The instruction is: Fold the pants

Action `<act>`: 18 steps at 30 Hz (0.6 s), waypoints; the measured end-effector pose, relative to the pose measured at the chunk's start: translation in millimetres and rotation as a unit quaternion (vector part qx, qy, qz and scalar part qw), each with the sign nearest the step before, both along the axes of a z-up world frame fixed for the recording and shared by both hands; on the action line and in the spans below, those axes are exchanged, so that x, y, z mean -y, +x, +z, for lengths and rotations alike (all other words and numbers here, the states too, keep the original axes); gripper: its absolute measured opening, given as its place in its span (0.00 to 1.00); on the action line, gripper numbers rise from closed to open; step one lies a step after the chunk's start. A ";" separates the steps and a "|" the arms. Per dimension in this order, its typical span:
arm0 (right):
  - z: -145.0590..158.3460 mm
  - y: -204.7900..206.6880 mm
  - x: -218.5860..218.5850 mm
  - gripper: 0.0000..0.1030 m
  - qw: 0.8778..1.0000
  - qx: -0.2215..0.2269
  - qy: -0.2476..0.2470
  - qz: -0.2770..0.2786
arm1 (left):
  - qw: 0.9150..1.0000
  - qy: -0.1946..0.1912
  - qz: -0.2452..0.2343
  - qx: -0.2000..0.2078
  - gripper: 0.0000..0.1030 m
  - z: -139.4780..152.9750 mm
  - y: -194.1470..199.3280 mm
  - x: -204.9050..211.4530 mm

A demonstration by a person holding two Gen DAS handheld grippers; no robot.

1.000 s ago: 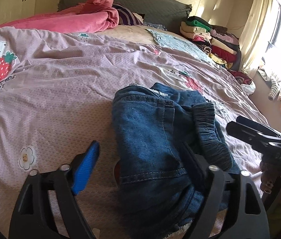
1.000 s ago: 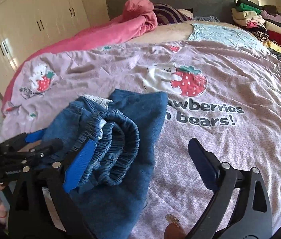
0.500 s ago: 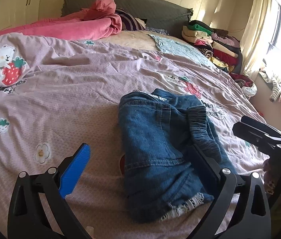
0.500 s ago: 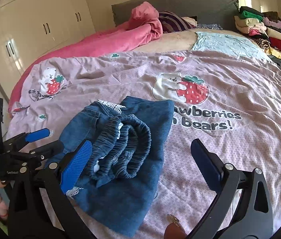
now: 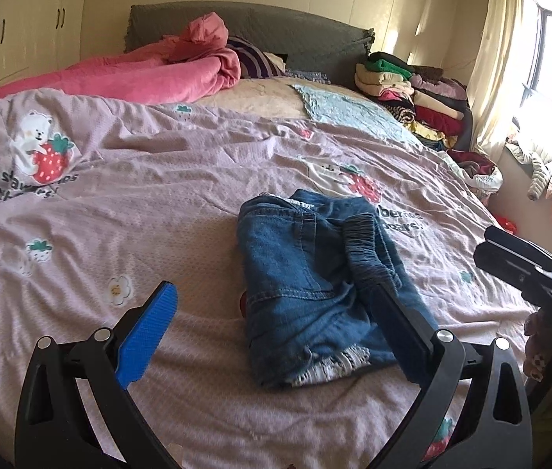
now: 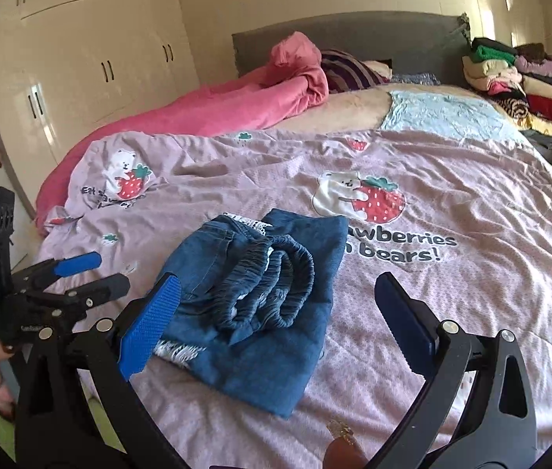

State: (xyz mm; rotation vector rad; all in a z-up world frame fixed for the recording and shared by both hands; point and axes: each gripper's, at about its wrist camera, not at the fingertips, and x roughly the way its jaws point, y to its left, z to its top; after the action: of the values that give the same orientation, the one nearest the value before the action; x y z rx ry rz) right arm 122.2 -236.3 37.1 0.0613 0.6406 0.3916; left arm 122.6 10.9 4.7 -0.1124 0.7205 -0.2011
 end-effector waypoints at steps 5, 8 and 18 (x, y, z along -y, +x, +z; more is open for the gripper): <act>5.8 -23.9 3.8 0.91 1.000 0.015 -0.008 -0.003 | 1.000 0.012 -0.003 0.015 0.96 9.4 -23.1 0.1; 7.8 -36.7 5.3 0.91 1.000 0.020 -0.010 -0.003 | 1.000 0.012 -0.007 0.019 0.96 12.8 -35.6 0.6; 5.6 -64.5 8.4 0.91 1.000 0.015 -0.012 0.000 | 0.999 0.015 -0.023 0.021 0.96 17.0 -70.3 5.5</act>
State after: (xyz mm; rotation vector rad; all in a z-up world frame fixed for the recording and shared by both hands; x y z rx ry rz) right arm 57.6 -244.6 42.7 0.0324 0.6153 0.3838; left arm 52.3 5.4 21.7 -0.0637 0.6849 -0.2363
